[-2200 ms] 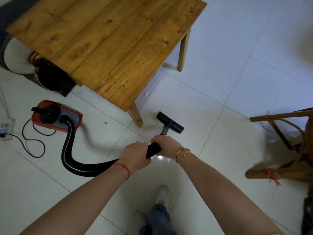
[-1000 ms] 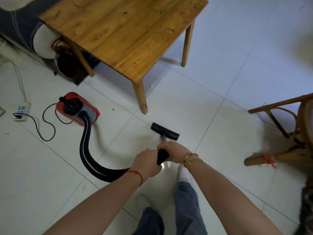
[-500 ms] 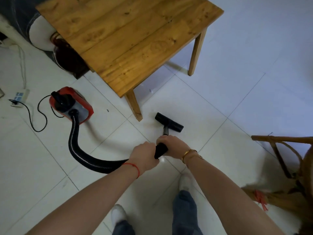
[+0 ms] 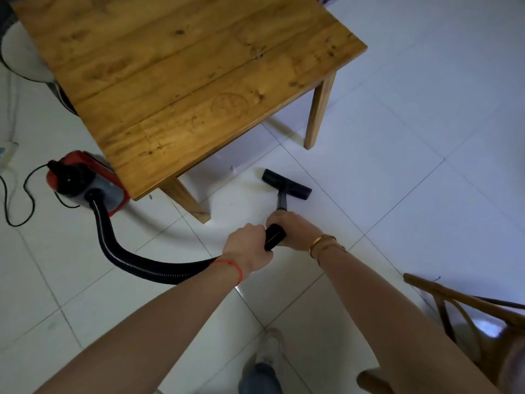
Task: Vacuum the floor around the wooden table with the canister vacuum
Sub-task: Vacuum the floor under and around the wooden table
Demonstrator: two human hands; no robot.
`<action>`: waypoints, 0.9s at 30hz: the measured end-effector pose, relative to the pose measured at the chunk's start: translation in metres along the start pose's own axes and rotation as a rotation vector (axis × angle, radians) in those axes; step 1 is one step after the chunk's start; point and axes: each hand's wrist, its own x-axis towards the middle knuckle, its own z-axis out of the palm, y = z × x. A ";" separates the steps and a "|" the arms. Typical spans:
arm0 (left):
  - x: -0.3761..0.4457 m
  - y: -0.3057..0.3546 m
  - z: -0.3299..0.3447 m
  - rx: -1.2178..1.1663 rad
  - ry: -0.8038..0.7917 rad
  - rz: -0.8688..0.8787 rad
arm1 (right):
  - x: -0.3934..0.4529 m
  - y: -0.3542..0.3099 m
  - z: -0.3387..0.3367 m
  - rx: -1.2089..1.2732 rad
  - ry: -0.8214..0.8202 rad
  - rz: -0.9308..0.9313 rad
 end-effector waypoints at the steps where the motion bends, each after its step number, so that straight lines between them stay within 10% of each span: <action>1: 0.006 0.005 -0.002 -0.006 0.009 -0.007 | 0.003 0.007 -0.005 -0.005 0.005 -0.008; 27: -0.113 -0.071 0.019 0.075 0.025 -0.079 | -0.023 -0.110 0.061 0.066 -0.026 -0.124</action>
